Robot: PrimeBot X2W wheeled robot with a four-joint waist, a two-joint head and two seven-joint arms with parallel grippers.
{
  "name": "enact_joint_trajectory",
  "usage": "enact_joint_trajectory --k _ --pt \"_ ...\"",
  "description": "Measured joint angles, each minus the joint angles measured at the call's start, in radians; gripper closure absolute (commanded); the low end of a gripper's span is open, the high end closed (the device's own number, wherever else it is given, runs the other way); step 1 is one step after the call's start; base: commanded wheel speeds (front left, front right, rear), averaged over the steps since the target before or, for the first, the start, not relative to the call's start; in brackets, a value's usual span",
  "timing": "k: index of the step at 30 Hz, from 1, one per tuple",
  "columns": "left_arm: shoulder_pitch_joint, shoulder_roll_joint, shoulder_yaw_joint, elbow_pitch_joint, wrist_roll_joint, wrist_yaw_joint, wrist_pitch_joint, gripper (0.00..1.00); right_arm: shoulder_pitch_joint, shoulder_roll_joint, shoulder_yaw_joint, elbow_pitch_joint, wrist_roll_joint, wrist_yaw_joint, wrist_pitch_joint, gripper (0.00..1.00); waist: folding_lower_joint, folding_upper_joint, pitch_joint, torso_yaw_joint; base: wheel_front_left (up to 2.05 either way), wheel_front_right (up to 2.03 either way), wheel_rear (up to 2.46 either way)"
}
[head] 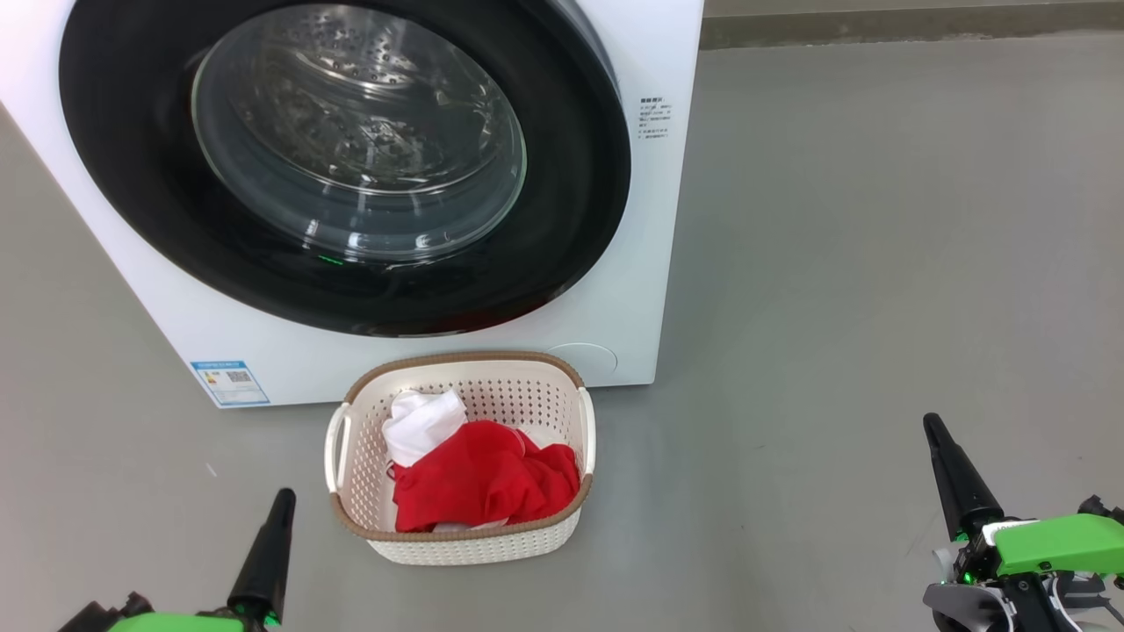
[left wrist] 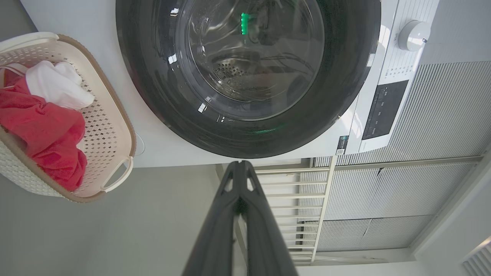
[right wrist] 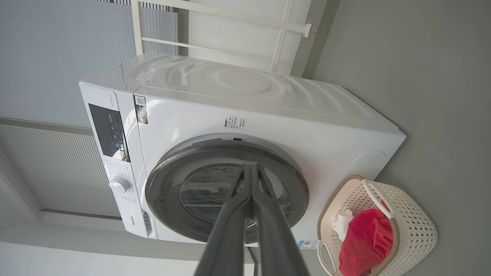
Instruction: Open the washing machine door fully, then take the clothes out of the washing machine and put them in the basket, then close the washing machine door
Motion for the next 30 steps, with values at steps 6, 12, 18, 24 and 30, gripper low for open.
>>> enact_joint_trajectory --k 6,12,18,24,30 --pt "-0.012 0.0 0.005 0.005 -0.039 -0.008 0.007 1.0 -0.011 -0.002 -0.002 0.006 0.044 0.0 0.013 1.0 0.0 0.0 0.001 0.001 0.0 0.0 0.0" --pt "-0.012 0.0 0.006 0.006 -0.039 -0.008 0.007 1.0 -0.013 -0.002 -0.003 0.006 0.044 0.0 0.013 1.0 0.0 0.0 0.001 0.001 0.0 0.0 0.0" --pt "-0.012 0.0 0.007 0.006 -0.039 -0.008 0.007 1.0 -0.013 -0.002 -0.004 0.006 0.044 0.0 0.016 1.0 0.0001 -0.0001 0.001 0.001 0.0 0.0 0.0" --pt "-0.012 0.0 0.007 0.006 -0.039 -0.008 0.014 1.0 -0.013 -0.002 -0.005 0.006 0.044 0.0 0.016 1.0 0.0 0.0 0.001 0.001 0.0 0.0 0.0" --pt "-0.012 0.0 0.008 0.006 -0.039 -0.008 0.014 1.0 -0.013 -0.002 -0.005 0.006 0.044 0.0 0.016 1.0 0.0 0.0 0.001 0.001 0.0 0.0 0.0"
